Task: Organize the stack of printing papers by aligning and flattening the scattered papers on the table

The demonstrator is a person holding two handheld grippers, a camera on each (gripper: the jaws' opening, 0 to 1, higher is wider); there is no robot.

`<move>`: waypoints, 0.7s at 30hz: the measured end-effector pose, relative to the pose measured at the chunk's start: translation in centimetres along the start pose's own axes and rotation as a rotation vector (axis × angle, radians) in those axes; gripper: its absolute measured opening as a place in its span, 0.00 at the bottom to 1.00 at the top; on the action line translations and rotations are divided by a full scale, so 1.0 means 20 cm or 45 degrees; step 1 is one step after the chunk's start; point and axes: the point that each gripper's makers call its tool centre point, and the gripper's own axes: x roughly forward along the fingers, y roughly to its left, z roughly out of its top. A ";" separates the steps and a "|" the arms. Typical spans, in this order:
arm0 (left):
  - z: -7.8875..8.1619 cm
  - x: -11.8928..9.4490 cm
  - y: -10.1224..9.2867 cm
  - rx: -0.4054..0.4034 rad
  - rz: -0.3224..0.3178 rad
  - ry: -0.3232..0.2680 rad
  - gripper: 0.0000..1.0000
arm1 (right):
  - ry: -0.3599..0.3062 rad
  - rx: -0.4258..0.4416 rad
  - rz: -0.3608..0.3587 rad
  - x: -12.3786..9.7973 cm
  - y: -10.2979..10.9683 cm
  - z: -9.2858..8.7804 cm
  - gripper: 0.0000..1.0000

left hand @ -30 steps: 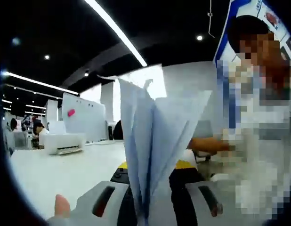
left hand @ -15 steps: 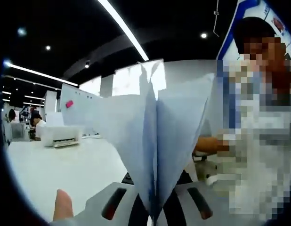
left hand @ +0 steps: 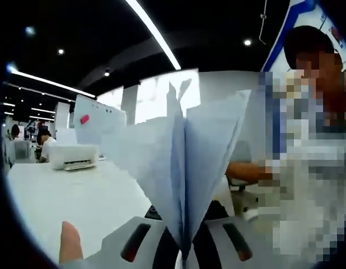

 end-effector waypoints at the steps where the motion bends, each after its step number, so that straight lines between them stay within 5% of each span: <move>1: 0.02 0.00 0.00 0.006 0.000 -0.010 0.06 | -0.012 -0.018 0.010 0.00 0.01 0.01 0.00; 5: 0.02 -0.01 0.02 0.055 0.007 -0.006 0.07 | -0.008 -0.031 0.021 0.02 0.03 0.01 0.00; 9: -0.10 -0.04 0.03 -0.002 0.019 0.053 0.25 | 0.054 -0.004 -0.053 0.02 -0.03 -0.13 0.28; 14: -0.08 -0.04 0.04 -0.012 0.009 0.030 0.15 | 0.043 -0.034 -0.011 0.04 0.00 -0.10 0.18; 16: -0.05 -0.04 0.01 -0.023 -0.018 0.022 0.06 | 0.011 -0.038 0.006 0.04 0.01 -0.04 0.00; 21: -0.08 -0.05 0.01 -0.015 -0.033 0.028 0.06 | 0.024 -0.017 0.046 0.03 0.04 -0.07 0.00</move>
